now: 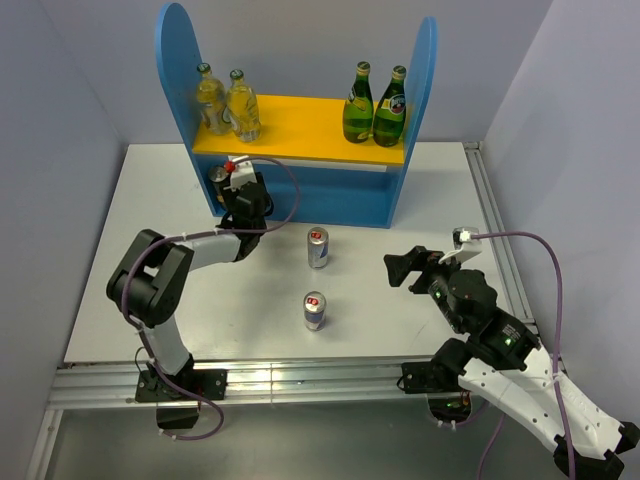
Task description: Place and organize the beverage onto the shelf
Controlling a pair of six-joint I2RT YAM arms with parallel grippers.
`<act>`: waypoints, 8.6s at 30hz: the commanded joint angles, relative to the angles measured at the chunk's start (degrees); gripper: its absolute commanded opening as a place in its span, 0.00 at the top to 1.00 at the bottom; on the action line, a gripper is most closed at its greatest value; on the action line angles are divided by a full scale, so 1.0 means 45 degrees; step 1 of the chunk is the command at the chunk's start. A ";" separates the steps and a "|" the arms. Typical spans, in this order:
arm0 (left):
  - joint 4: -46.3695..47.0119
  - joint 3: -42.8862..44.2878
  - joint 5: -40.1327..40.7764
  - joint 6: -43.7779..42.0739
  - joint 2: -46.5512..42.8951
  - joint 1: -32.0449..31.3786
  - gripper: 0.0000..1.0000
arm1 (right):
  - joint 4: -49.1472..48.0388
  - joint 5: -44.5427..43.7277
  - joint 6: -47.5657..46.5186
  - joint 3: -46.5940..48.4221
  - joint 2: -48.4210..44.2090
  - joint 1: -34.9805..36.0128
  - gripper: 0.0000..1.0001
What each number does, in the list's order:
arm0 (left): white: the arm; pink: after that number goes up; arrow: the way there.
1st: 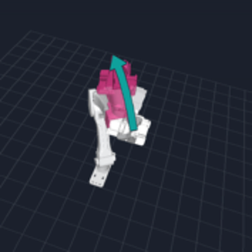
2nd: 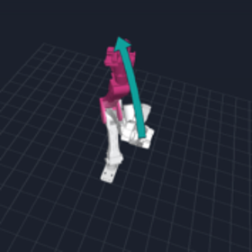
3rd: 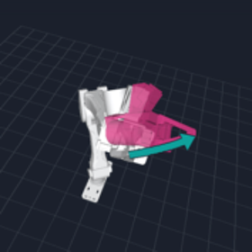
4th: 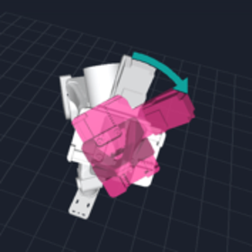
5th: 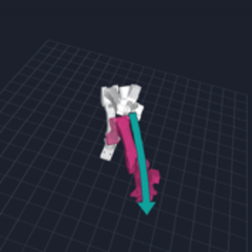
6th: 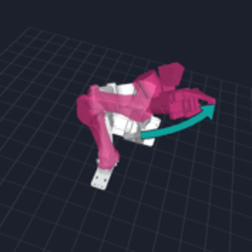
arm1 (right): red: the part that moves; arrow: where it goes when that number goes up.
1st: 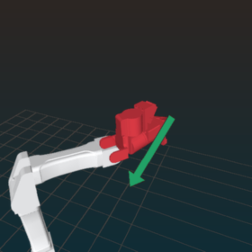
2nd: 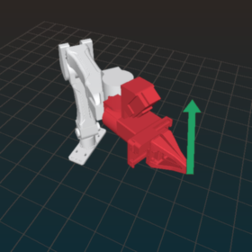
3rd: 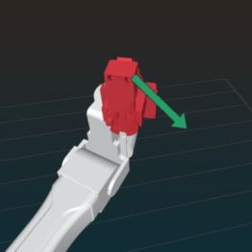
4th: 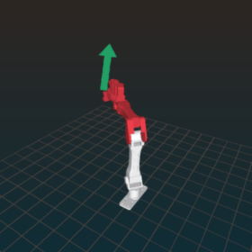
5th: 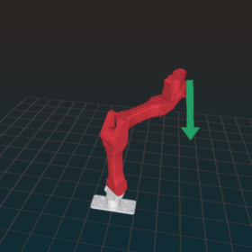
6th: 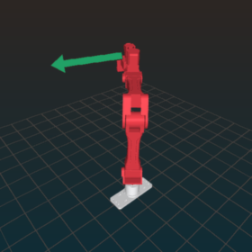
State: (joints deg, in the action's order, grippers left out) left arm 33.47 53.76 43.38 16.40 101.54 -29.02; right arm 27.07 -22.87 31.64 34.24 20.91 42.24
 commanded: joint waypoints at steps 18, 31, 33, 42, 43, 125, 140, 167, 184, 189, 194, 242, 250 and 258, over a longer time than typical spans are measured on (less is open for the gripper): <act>0.0121 0.1296 0.0244 0.0730 -0.0336 0.0335 0.01 | -0.0371 -0.0171 -0.0097 -0.0050 0.0198 0.0106 0.00; -0.0719 0.0478 0.0751 0.0711 -0.2580 -0.0075 0.01 | -0.0391 -0.0152 -0.0155 -0.0050 0.0217 0.0125 0.00; -0.0972 0.0165 0.0655 0.0593 -0.3476 -0.0502 0.01 | -0.0410 -0.0151 -0.0175 -0.0050 0.0237 0.0125 0.00; -0.3570 -0.1240 -0.1290 0.0300 -0.7188 -0.3411 0.01 | -0.0391 -0.0152 -0.0156 -0.0031 0.0237 0.0125 0.00; -0.3668 -0.1456 -0.1724 0.0145 -0.7386 -0.3609 0.01 | -0.0391 -0.0171 -0.0175 -0.0031 0.0256 0.0125 0.00; 0.3420 0.4987 -0.3820 -0.0481 0.3901 -0.4743 1.00 | -0.0332 -0.0405 0.0000 -0.0109 -0.0212 0.0320 0.00; 0.3265 0.7192 -0.2725 -0.1106 0.5385 -0.5037 1.00 | -0.0371 -0.0386 -0.0019 -0.0128 -0.0271 0.0340 0.00; 0.1332 0.6298 -0.2432 -0.1008 0.3497 -0.5426 0.01 | -0.0390 -0.0444 -0.0038 -0.0128 -0.0232 0.0379 0.00; -0.6792 -0.0608 -0.0500 0.2056 -0.5565 -0.8159 0.04 | -0.0332 -0.0464 -0.0019 -0.0109 -0.0212 0.0477 0.00; -0.8646 -0.2042 0.0904 0.3558 -0.9102 -1.0619 0.02 | -0.0312 -0.0483 0.0000 -0.0109 -0.0231 0.0496 0.00; -1.2725 -0.2062 0.2331 0.6719 -1.0704 -1.2493 0.01 | -0.0254 -0.0620 0.0079 -0.0167 -0.0427 0.0535 0.00; 0.2072 -0.2068 0.0402 -0.0011 -0.1842 -0.8047 1.00 | -0.0078 -0.0991 0.0157 -0.0031 -0.0349 0.0946 0.00; 0.2346 0.0687 -0.1493 -0.0754 0.0090 -0.5760 1.00 | 0.0059 -0.0894 0.0294 0.0028 -0.0446 0.0946 0.00; 0.2641 0.3735 -0.2216 -0.1068 0.2901 -0.4765 1.00 | 0.0136 -0.0894 0.0352 0.0067 -0.0466 0.0965 0.00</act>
State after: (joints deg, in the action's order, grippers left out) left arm 39.64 65.21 36.07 12.93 112.88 -51.46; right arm 28.21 -26.09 32.60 34.04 19.44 45.93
